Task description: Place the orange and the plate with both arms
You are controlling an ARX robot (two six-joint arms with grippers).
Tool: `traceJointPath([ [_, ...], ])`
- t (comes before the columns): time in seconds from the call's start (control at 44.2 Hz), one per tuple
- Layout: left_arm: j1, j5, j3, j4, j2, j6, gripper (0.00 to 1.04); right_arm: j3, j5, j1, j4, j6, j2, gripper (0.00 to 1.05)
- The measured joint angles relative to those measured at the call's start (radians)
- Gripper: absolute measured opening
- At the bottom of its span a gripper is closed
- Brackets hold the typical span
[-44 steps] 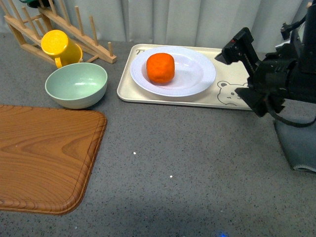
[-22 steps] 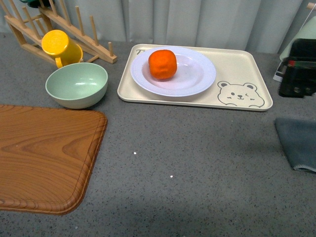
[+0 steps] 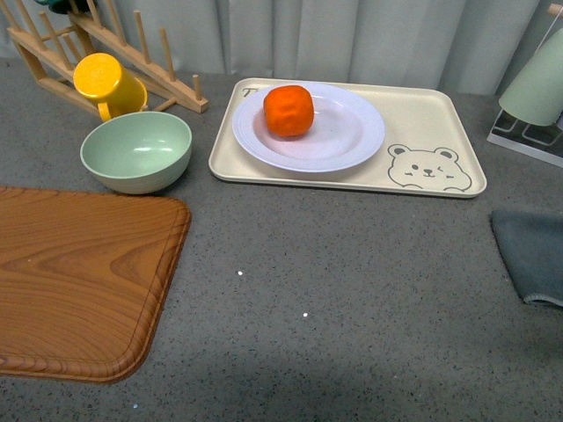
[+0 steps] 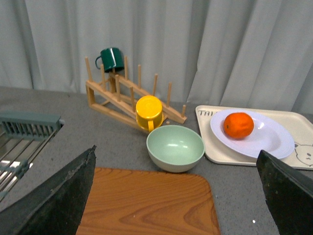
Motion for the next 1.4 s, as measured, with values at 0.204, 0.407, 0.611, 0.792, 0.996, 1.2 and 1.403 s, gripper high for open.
traceJointPath([
  [0.204, 0.0, 0.0, 0.0, 0.0, -0.001, 0.0, 0.98, -0.023, -0.056, -0.056, -0.166, 0.0, -0.209, 0.29],
  [0.407, 0.0, 0.0, 0.0, 0.0, -0.001, 0.0, 0.98, -0.02, -0.14, -0.119, -0.432, -0.001, -0.472, 0.01],
  [0.611, 0.0, 0.0, 0.0, 0.0, -0.001, 0.0, 0.98, -0.022, -0.185, -0.187, -0.573, -0.002, -0.631, 0.01],
  [0.792, 0.0, 0.0, 0.0, 0.0, -0.001, 0.0, 0.98, -0.022, -0.184, -0.188, -0.684, -0.002, -0.748, 0.01],
  [0.996, 0.0, 0.0, 0.0, 0.0, -0.001, 0.0, 0.98, -0.023, -0.184, -0.188, -0.771, -0.002, -0.838, 0.01],
  [1.2, 0.0, 0.0, 0.0, 0.0, -0.001, 0.0, 0.98, -0.023, -0.185, -0.188, -0.84, -0.002, -0.91, 0.01],
  [1.403, 0.0, 0.0, 0.0, 0.0, -0.001, 0.0, 0.98, -0.023, -0.185, -0.188, -0.903, -0.002, -0.972, 0.01],
])
